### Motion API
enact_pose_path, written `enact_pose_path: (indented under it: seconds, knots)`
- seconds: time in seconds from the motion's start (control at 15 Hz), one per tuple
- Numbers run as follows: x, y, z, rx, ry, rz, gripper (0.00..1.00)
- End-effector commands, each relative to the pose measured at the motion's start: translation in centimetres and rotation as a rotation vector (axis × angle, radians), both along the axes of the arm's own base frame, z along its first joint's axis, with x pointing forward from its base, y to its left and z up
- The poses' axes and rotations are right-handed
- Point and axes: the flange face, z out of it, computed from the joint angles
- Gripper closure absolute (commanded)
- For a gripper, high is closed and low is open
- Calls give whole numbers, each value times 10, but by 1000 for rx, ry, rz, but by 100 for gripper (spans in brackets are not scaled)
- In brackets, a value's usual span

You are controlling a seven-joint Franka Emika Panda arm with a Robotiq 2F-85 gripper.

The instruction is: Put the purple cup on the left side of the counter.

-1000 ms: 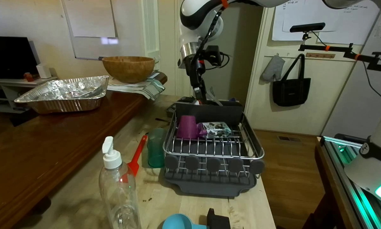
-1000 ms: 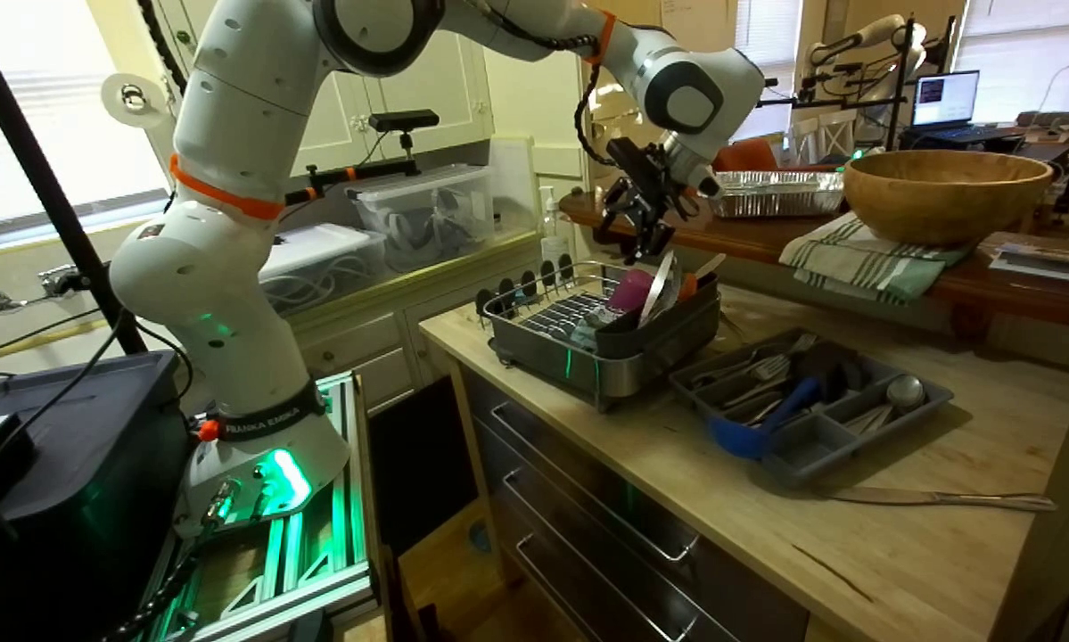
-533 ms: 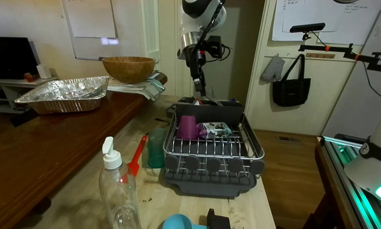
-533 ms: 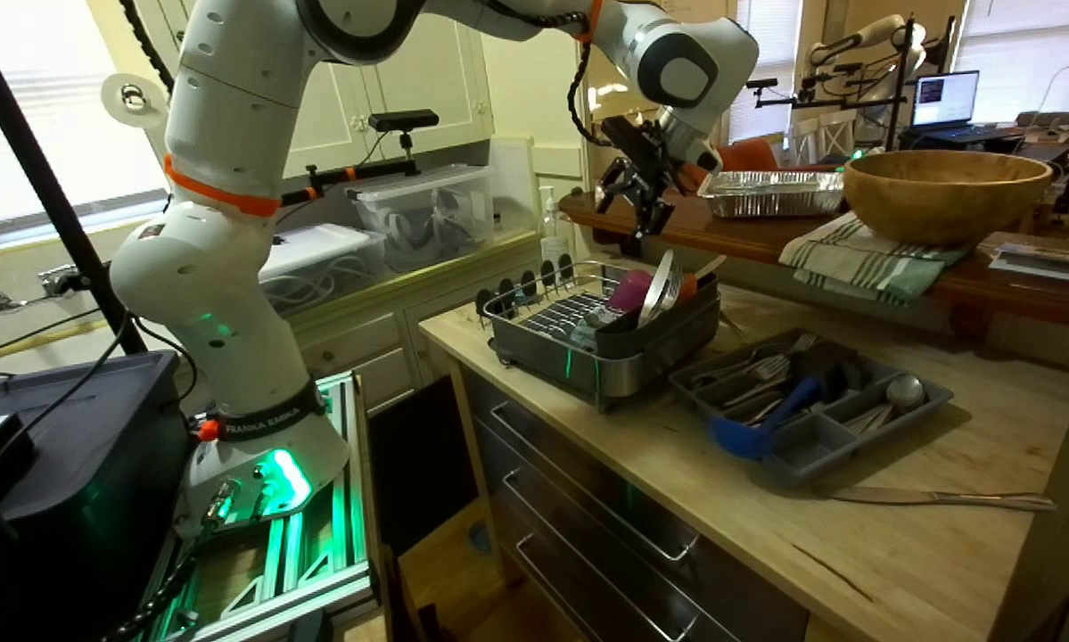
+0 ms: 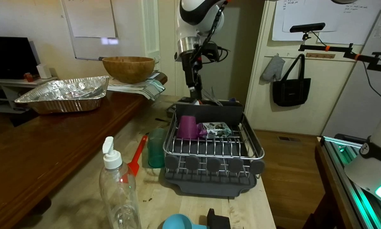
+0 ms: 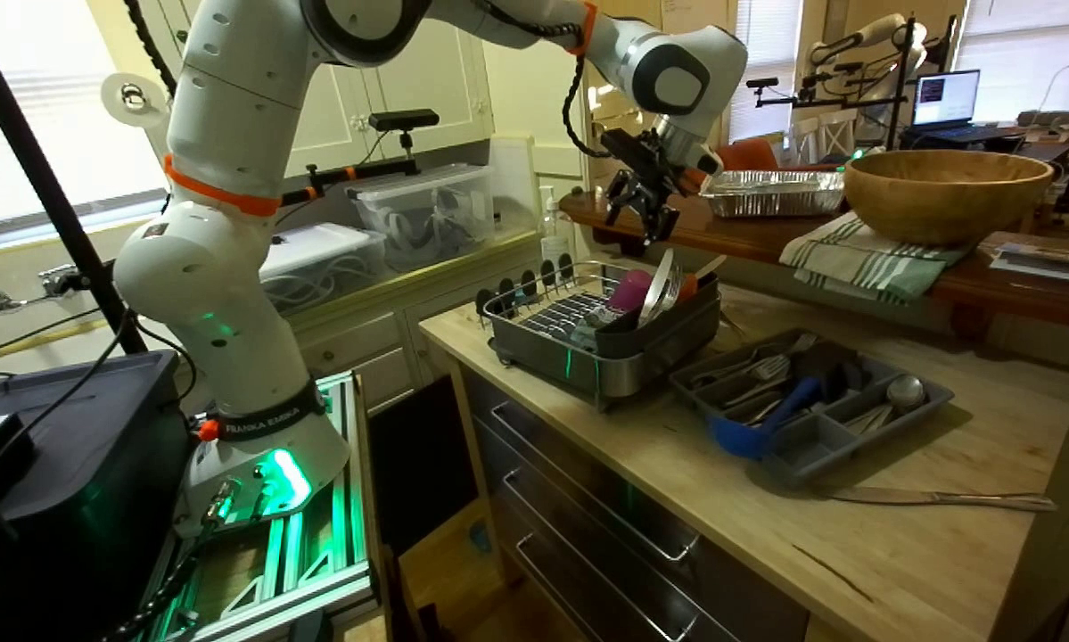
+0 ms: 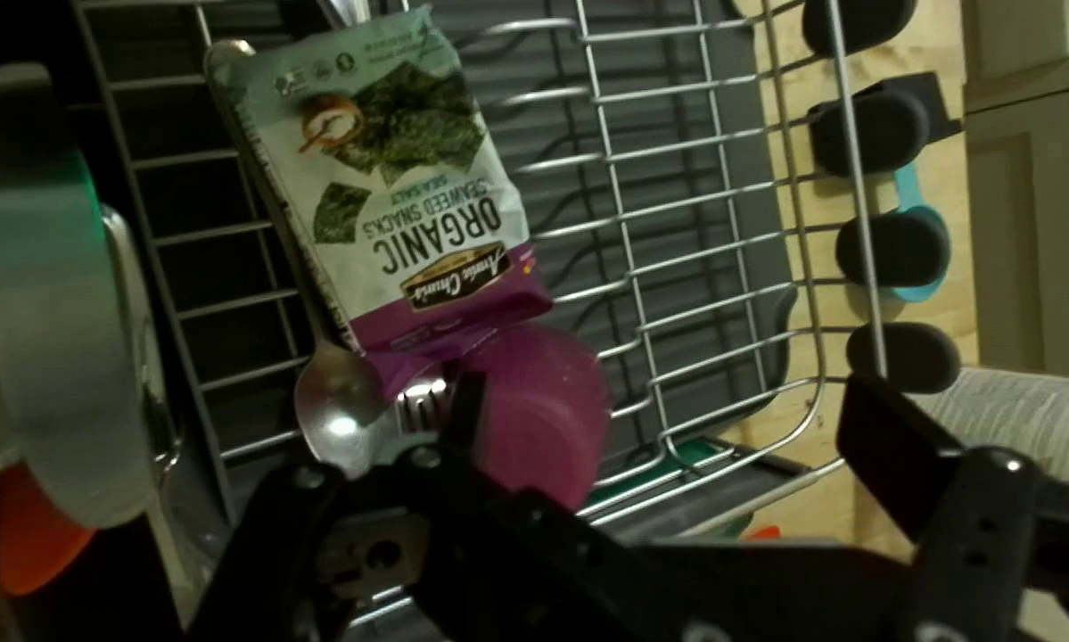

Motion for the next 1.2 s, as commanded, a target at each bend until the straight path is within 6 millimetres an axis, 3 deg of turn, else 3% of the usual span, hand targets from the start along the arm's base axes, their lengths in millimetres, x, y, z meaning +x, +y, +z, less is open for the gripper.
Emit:
enact_pose_path:
  seconds: [0.0,0.4,1.13]
  knots:
    - [2,0,-5,-11,-6,-11,0]
    - [9,0,-15,-63,-35,-56,0]
    - [29,0,-50,-88,-37,-170,0]
